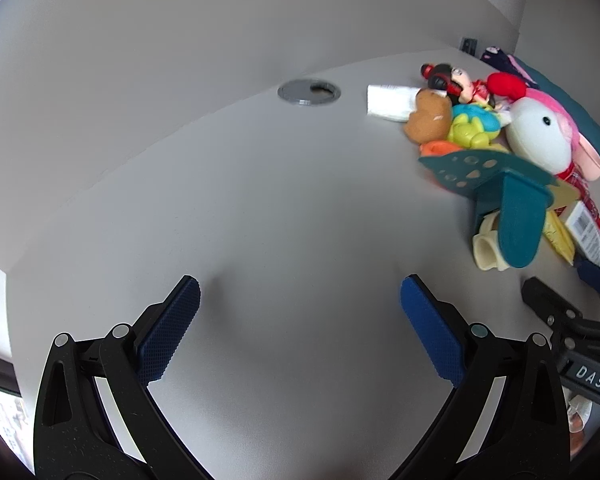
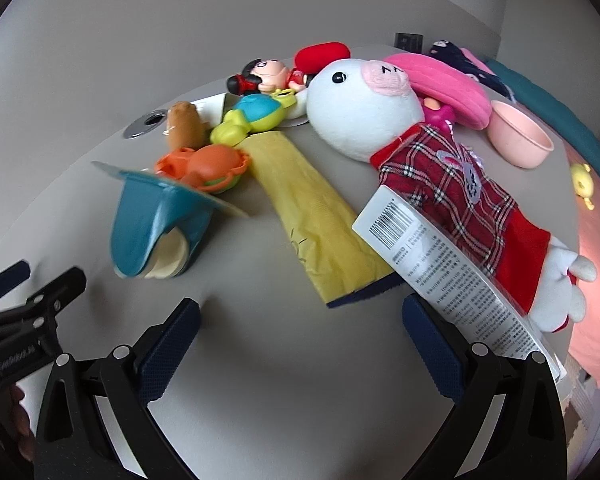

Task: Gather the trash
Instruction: 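Grasp the white product box with the right tool while the left tool grasps the teal cup item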

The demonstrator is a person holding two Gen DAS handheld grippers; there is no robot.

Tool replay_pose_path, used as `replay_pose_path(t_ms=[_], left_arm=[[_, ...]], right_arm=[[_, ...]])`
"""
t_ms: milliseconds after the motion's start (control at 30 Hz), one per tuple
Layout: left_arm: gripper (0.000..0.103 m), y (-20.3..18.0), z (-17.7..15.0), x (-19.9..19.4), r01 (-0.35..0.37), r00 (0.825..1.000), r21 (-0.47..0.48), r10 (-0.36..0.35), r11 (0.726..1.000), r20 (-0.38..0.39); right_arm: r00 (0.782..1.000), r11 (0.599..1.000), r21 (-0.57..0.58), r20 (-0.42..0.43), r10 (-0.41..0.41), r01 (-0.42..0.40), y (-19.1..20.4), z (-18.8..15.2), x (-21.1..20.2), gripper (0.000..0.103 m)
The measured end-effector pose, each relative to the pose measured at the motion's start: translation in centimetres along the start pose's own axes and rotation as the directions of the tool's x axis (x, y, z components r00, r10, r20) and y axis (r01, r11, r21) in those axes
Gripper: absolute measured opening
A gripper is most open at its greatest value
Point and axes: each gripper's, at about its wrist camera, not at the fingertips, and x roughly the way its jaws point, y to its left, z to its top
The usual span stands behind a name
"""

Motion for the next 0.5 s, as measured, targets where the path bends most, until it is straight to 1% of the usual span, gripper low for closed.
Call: replay_pose_path(t_ms=[67,133,200,267,367,500], left_arm=[[0.097,-0.4,0.4,-1.1,-0.001,0.999,0.025,0.0,1.0,0.037],[0.097,-0.9,1.0,-2.0,0.011,0.998,0.039,-0.014,0.999,0.059],[0.097,-1.7,1.0,-2.8,0.04,0.997,0.055,-0.043,0.998,0.058],[0.097,-2.3,1.2,-3.1,0.05,0.997,0.073,-0.054,0.996,0.059],[0.097,-3.8,1.3,-3.7,0.058,0.996,0.112,-0.065,0.992,0.062],[0.097,-6.0,1.8,-3.9,0.102,0.992,0.154,-0.112,0.983,0.059]], right_arm=[[0.998,0.998,-0.005,-0.004,0.058,-0.058,-0.3,-0.3,-0.9,0.101],[0.996,0.996,-0.024,0.01,0.092,-0.091,-0.5,-0.6,-2.3,0.101],[0.992,0.991,-0.04,0.018,0.128,-0.127,-0.7,-0.8,-3.5,0.101],[0.985,0.983,-0.052,0.016,0.175,-0.174,-1.1,-1.1,-4.8,0.101],[0.976,0.973,-0.079,0.021,0.218,-0.216,-1.8,-1.4,-6.5,0.101],[0.964,0.96,-0.113,0.048,0.263,-0.256,-3.8,-1.2,-8.3,0.101]])
